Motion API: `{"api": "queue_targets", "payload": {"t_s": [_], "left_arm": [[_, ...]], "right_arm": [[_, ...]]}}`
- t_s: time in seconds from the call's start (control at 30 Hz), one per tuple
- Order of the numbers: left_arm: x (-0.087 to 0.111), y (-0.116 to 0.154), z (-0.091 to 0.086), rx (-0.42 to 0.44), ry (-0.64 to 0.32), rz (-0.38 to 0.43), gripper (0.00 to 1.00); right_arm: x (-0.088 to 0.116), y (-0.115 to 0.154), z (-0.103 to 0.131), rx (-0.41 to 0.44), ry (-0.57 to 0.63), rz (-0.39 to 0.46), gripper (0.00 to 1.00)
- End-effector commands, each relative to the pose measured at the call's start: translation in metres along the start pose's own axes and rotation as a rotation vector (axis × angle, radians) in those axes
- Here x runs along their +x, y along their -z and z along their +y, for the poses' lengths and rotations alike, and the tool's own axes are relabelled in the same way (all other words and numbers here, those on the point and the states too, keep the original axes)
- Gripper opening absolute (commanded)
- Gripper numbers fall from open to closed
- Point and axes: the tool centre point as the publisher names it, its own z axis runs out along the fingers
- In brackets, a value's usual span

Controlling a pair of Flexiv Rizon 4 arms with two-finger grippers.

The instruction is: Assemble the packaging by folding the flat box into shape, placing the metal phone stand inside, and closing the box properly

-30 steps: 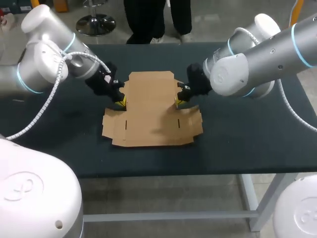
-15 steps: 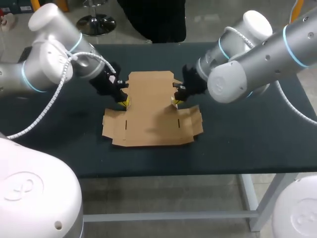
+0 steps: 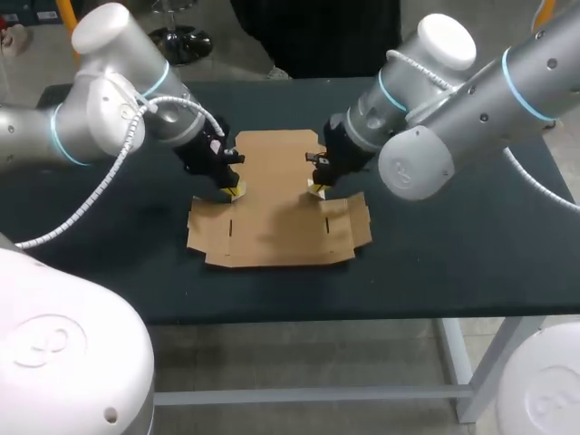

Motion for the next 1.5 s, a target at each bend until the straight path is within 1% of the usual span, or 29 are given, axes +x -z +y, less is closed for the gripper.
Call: {"api": "queue_targets", "payload": {"t_s": [0.03, 0.1, 0.27, 0.5, 0.77, 0.97, 1.1, 1.17, 1.2, 1.27, 1.33, 1.37, 1.43, 1.47, 1.5], "left_arm": [[0.005, -0.005, -0.001, -0.004, 0.009, -0.051, 0.00], [0.004, -0.008, -0.001, -0.004, 0.018, -0.071, 0.00], [0.001, -0.013, -0.002, -0.010, 0.030, -0.091, 0.00], [-0.004, -0.018, -0.001, -0.017, 0.050, -0.125, 0.00], [-0.004, -0.017, 0.000, -0.025, 0.053, -0.132, 0.00], [-0.002, -0.005, -0.001, -0.015, 0.048, -0.128, 0.00], [-0.001, 0.006, -0.001, -0.003, 0.038, -0.105, 0.00], [0.000, 0.012, -0.001, 0.005, 0.037, -0.091, 0.00], [0.000, 0.015, -0.002, 0.004, 0.032, -0.074, 0.00], [0.001, 0.020, -0.003, 0.002, 0.035, -0.057, 0.00], [0.002, 0.024, -0.004, 0.002, 0.040, -0.046, 0.00], [0.002, 0.026, -0.004, -0.003, 0.042, -0.034, 0.00], [0.001, 0.030, -0.003, -0.006, 0.049, -0.013, 0.00], [0.001, 0.032, -0.003, -0.008, 0.050, -0.010, 0.00], [0.000, 0.033, -0.003, -0.009, 0.052, -0.008, 0.00]], "right_arm": [[0.004, -0.006, -0.001, -0.005, -0.006, -0.084, 0.00], [0.003, -0.008, -0.001, 0.001, -0.009, -0.091, 0.00], [0.003, -0.015, -0.002, 0.014, -0.017, -0.130, 0.00], [0.002, -0.023, -0.005, 0.038, -0.031, -0.162, 0.00], [0.000, -0.023, -0.006, 0.049, -0.038, -0.160, 0.00], [-0.003, -0.012, -0.007, 0.033, -0.043, -0.131, 0.00], [-0.010, 0.002, -0.007, 0.007, -0.043, -0.079, 0.00], [-0.015, 0.009, -0.007, 0.000, -0.042, -0.035, 0.00], [-0.016, 0.012, -0.007, -0.004, -0.038, -0.011, 0.00], [-0.022, 0.019, -0.006, 0.001, -0.019, 0.074, 0.00], [-0.029, 0.025, -0.006, 0.002, -0.019, 0.117, 0.00], [-0.032, 0.028, -0.006, 0.003, -0.015, 0.153, 0.00], [-0.039, 0.033, -0.006, 0.005, -0.021, 0.188, 0.00], [-0.042, 0.035, -0.007, 0.008, -0.014, 0.229, 0.00], [-0.046, 0.037, -0.007, 0.011, -0.015, 0.248, 0.00]]}}
